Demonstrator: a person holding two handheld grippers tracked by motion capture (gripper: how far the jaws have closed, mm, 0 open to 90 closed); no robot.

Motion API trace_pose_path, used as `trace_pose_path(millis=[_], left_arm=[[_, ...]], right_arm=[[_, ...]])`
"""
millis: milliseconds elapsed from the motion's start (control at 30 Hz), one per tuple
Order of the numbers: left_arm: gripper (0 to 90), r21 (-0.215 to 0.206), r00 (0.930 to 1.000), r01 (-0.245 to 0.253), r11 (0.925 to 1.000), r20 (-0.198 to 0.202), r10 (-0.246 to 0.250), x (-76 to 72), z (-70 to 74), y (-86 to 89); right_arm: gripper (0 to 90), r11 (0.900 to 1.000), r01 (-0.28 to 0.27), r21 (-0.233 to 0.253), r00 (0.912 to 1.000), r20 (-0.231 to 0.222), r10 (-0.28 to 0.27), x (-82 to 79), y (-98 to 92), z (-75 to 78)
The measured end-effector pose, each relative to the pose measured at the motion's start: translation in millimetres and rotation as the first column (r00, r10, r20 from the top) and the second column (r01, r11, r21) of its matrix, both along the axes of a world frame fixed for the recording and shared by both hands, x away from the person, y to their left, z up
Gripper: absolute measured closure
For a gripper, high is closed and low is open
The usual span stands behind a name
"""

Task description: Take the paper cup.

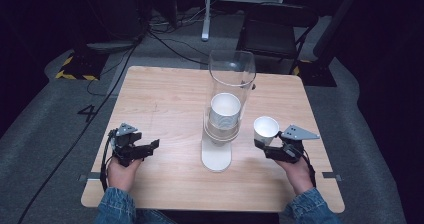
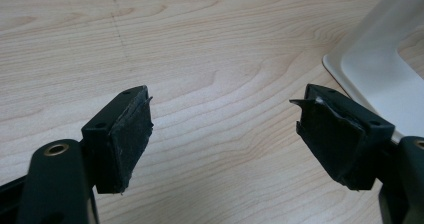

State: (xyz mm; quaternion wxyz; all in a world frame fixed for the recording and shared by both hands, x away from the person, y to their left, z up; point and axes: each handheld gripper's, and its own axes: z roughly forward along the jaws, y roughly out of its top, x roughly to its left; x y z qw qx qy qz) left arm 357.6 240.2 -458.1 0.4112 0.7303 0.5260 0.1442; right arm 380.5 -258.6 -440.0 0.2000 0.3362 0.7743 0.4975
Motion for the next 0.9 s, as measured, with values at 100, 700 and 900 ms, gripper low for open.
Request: trace_pose_path(millis=[100,700,900], left_arm=[[21.7,0.012,1.0000,-0.004,0.9999,-0.003,0.004,-2.3,-0.6,1.9],[20.1,0.044,0.9999,0.001,0.9990,-0.016,0.000,-12.5,-1.2,9.1],[20.0,0.043,0.9997,0.001,0.9991,-0.024,0.000,-14.2,-2.3,9.5]], right_arm=[[32.3,0.999,0.043,0.012,0.9991,-0.003,-0.043,6.2,-9.9,0.2],[32.1,0.982,0.187,-0.026,0.9820,-0.022,-0.188,34.2,-45.2,-12.9],[32.0,0.974,0.213,-0.075,0.9745,-0.056,-0.217,44.9,-48.3,-24.9]])
